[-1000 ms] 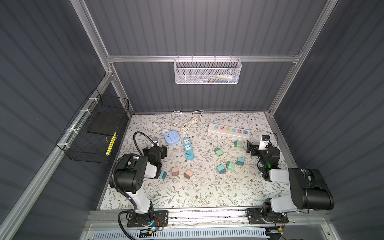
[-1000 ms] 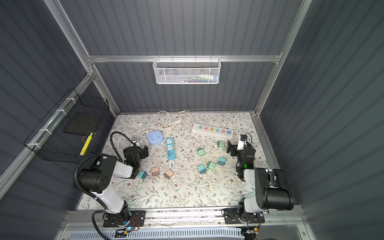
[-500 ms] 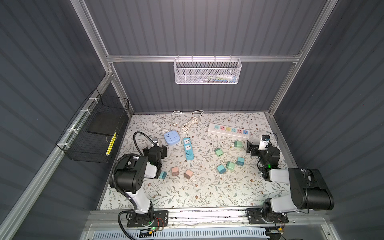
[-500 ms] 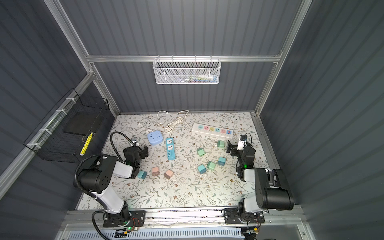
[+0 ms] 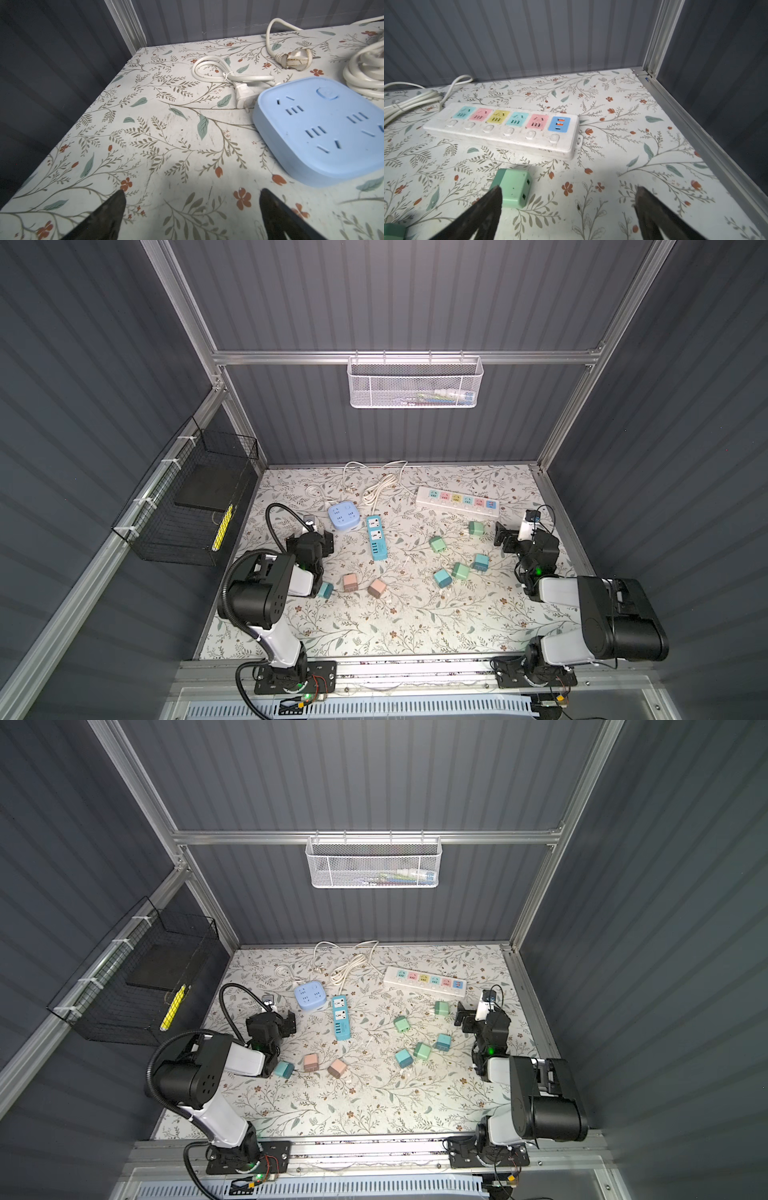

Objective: Insert the plug

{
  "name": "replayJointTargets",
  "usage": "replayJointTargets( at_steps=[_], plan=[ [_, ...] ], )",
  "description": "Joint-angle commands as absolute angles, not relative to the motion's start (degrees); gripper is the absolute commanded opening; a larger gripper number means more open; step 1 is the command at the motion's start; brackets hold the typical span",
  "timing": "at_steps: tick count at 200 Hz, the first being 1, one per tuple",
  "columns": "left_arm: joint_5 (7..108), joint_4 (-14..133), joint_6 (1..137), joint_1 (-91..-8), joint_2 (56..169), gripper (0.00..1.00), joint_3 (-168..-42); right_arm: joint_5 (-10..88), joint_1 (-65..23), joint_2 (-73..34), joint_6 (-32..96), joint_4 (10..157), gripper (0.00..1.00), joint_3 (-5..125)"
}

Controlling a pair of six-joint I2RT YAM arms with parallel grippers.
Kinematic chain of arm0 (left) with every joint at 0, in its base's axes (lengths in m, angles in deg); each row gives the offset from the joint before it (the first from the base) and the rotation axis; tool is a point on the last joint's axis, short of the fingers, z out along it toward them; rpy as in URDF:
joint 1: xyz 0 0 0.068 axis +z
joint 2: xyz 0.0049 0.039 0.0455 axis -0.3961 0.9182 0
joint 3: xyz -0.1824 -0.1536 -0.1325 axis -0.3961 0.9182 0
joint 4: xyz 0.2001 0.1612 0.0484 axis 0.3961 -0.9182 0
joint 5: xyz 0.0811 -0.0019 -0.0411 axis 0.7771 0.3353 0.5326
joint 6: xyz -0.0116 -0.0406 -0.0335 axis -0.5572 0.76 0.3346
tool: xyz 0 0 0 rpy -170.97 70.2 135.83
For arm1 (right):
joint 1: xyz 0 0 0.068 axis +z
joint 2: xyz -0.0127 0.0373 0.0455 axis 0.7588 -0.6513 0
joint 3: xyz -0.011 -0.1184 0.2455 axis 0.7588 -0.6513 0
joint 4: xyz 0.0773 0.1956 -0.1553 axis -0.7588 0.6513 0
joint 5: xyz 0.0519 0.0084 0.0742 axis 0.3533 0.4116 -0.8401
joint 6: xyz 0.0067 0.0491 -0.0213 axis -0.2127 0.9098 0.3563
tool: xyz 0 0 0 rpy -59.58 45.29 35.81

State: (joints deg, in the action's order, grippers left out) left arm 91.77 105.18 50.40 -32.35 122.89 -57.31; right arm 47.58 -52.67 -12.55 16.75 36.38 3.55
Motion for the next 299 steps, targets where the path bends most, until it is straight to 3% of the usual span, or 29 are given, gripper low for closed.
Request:
replayJointTargets(
  at_steps=[1,20,38,51,59,68,83,141,181,233,299],
  plan=[
    [94.35,94.85,53.81,-32.74,110.35,1.00,-61.23,55.24,-49.91,-6.37,15.85,56.92,0.99,14.98],
    [91.43,86.46,62.80,-32.74,101.35,1.00,-65.48,61.16,-45.20,-4.31,14.56,72.85,0.99,27.45],
    [90.17,73.33,74.56,-32.76,97.57,1.00,-73.16,62.05,-43.77,-5.33,25.08,88.63,0.99,40.57],
    [93.21,56.73,91.62,-32.65,96.76,1.00,-80.76,56.45,-45.36,-7.50,29.85,94.04,0.99,46.81],
    [93.90,48.95,97.89,-32.65,96.90,1.00,-84.33,47.53,-47.53,-9.41,32.37,92.70,0.99,47.89],
    [91.31,48.17,98.34,-32.57,96.94,1.00,-84.88,39.02,-49.55,-12.58,34.40,94.07,0.97,51.33],
    [86.49,50.01,102.11,-32.45,96.26,1.00,-82.63,37.72,-50.05,-20.56,34.94,102.41,0.90,60.93],
    [64.40,58.66,100.66,-32.46,100.42,1.00,-78.97,37.13,-50.32,-48.43,30.87,121.77,0.81,89.33],
    [53.68,56.55,95.64,-32.48,105.93,0.96,-83.40,33.25,-50.94,-59.90,34.25,124.73,0.81,98.28],
    [50.09,57.77,96.14,-32.56,107.58,0.94,-82.70,24.54,-50.89,-68.50,36.15,125.56,0.83,104.40],
    [48.87,48.86,92.50,-32.56,108.08,0.94,-88.19,22.15,-49.92,-69.61,36.19,126.47,0.83,101.51]
  ],
)
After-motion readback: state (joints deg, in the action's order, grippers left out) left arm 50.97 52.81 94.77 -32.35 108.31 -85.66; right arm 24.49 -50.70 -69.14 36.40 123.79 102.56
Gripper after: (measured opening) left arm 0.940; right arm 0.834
